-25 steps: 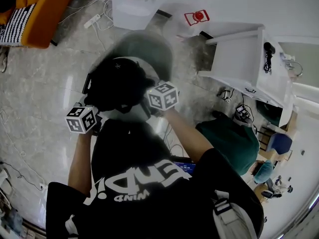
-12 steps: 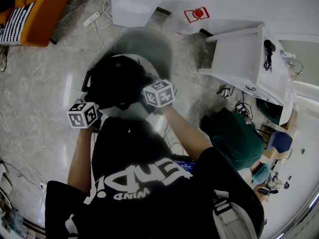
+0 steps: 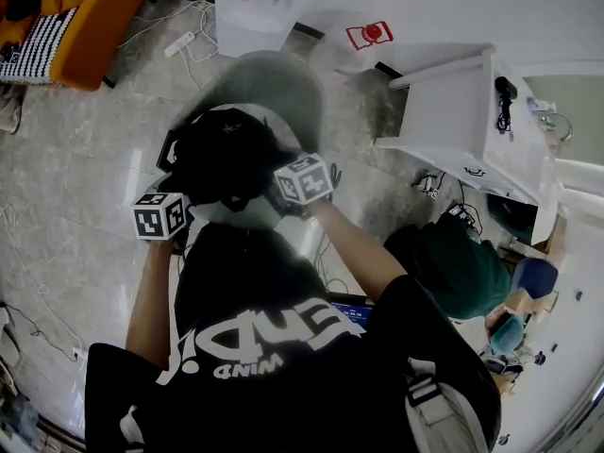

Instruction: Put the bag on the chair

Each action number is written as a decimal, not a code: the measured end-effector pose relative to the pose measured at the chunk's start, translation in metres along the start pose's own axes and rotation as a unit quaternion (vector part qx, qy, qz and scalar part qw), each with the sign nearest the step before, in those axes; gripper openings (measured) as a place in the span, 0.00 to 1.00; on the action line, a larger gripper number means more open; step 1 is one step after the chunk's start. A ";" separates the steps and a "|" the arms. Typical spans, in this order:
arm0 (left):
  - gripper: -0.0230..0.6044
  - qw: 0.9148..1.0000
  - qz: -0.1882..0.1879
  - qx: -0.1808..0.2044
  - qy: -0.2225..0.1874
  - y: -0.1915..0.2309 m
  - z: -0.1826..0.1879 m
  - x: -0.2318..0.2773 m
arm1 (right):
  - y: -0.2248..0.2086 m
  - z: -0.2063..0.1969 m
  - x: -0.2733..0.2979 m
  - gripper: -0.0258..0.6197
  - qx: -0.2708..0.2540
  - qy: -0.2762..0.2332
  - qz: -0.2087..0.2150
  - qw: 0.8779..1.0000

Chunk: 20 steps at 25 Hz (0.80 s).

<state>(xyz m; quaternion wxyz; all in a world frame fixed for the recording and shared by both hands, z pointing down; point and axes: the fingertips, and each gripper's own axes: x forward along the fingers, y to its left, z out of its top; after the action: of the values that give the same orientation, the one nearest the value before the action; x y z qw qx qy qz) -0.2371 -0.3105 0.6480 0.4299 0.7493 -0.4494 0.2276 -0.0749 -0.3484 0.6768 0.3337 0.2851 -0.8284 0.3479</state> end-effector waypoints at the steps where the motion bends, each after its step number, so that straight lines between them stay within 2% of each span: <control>1: 0.32 1.000 0.002 0.005 0.003 -0.002 -0.003 -0.004 | 0.001 -0.002 -0.005 0.19 -0.002 0.001 -0.001 1.000; 9: 0.37 0.999 0.028 0.023 0.015 -0.019 -0.021 -0.036 | 0.013 -0.017 -0.046 0.19 -0.026 -0.001 -0.005 1.000; 12: 0.37 0.999 0.042 0.029 0.008 -0.026 -0.027 -0.053 | 0.019 -0.021 -0.063 0.18 -0.031 -0.015 -0.004 0.999; 16: 0.37 0.998 0.045 0.024 -0.026 -0.050 -0.029 -0.080 | 0.032 -0.020 -0.096 0.16 -0.025 -0.057 0.012 0.998; 20: 0.38 0.995 0.039 0.018 -0.086 -0.088 -0.021 -0.104 | 0.059 -0.015 -0.125 0.16 -0.035 -0.096 0.044 0.994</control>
<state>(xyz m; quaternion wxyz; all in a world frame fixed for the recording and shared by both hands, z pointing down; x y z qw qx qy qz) -0.2111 -0.2235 0.5447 0.3672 0.7556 -0.5093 0.1867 -0.0341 -0.2723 0.5678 0.2464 0.2684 -0.8802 0.3043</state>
